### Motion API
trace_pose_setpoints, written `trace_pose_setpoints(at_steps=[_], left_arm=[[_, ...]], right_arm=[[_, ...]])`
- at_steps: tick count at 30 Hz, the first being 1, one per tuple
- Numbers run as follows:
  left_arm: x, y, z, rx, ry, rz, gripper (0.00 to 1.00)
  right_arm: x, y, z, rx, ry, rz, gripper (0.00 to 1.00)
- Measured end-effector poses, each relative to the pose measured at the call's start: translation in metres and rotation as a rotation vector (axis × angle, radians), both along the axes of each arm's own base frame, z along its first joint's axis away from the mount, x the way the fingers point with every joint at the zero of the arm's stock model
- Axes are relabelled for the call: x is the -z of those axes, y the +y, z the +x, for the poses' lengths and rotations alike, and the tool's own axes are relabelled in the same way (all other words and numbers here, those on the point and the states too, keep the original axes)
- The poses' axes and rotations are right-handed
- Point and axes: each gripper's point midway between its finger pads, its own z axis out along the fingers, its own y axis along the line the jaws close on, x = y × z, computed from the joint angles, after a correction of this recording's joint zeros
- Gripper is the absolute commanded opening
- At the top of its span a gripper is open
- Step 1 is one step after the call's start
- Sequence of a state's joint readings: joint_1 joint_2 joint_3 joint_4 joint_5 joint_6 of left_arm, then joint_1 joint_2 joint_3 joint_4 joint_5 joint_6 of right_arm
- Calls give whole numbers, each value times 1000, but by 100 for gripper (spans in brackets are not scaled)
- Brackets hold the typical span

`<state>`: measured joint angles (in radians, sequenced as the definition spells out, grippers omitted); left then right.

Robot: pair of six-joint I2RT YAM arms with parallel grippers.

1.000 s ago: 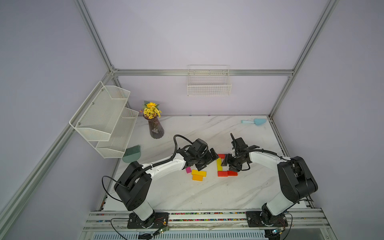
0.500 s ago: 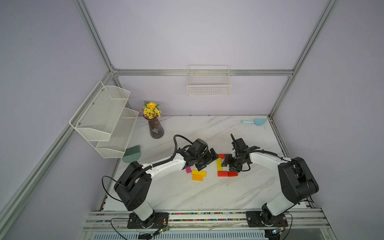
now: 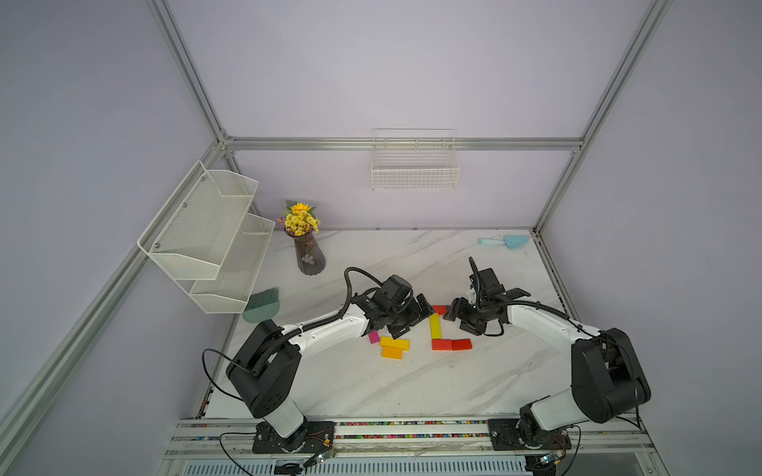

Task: Assemble the letter c with building blocks
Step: Assemble the building block at the center of the board.

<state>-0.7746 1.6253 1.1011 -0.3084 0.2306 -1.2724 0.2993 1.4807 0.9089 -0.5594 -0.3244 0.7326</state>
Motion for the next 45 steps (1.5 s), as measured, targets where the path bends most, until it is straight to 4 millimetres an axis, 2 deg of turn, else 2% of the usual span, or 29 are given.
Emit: trace_pose_setpoints(at_steps=[3,10,15,31,45], left_arm=[[0,0,0,0,0,0,100],[0,0,0,0,0,0,100],[0,0,0,0,0,0,100],[0,0,0,0,0,0,100],[0,0,0,1,0,-1,100]], right_arm=[[1,-9,-3,23,-5,-15,70],[21,-22,-29,43,60,-56,71],[24,-27,-36,52,69,-62,71],[31,-32,-42,61,88,-79,71],[35,-28,-45,37,107,-66,71]])
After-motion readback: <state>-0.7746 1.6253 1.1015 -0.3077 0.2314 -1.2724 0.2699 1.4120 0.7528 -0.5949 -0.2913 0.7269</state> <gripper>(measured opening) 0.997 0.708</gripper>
